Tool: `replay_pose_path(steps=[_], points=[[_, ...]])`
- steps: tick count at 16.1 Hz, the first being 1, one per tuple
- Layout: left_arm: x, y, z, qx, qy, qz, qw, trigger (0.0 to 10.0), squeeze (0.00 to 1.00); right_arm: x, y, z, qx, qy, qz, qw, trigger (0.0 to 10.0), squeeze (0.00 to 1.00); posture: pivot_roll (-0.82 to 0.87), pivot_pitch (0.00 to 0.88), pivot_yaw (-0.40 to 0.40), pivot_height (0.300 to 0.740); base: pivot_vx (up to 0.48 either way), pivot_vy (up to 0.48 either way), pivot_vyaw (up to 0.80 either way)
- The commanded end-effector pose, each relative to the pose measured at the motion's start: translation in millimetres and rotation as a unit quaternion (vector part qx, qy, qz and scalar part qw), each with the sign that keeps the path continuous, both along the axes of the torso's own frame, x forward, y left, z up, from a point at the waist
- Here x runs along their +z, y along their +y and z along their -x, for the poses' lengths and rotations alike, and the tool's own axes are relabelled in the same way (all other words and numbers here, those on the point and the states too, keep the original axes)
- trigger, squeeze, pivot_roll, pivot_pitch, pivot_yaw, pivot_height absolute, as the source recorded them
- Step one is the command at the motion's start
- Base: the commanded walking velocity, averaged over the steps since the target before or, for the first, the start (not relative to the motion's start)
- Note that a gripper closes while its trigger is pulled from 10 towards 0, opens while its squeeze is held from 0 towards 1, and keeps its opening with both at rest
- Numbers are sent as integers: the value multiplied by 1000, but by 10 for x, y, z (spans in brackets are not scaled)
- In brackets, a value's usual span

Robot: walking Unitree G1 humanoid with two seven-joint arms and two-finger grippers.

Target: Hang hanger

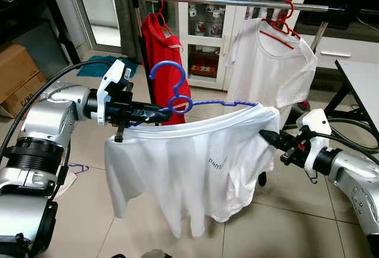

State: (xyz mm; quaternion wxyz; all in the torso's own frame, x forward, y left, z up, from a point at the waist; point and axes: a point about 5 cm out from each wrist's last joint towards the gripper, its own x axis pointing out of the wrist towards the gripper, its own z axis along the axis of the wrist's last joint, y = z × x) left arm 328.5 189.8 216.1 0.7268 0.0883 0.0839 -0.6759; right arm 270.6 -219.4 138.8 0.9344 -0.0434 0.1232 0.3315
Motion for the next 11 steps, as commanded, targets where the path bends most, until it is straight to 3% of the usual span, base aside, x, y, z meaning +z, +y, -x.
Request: replay_pose_path(steps=[1, 6, 11], points=[[70, 25, -3, 3, -12, 0, 1000, 0, 0, 71, -50, -27, -3, -12, -5, 1000, 0, 0, -3, 0, 46, 740, 0, 0, 0], [46, 50, 3, 9, -12, -7, 1000, 0, 0, 101, -122, -22, -3, -13, -4, 1000, 0, 0, -3, 0, 43, 740, 0, 0, 0], [-59, 168, 48, 14, 3, -49, 999, 0, 0, 192, -537, -16, -50, -18, 20, 998, 0, 0, 0, 0, 44, 740, 0, 0, 0]])
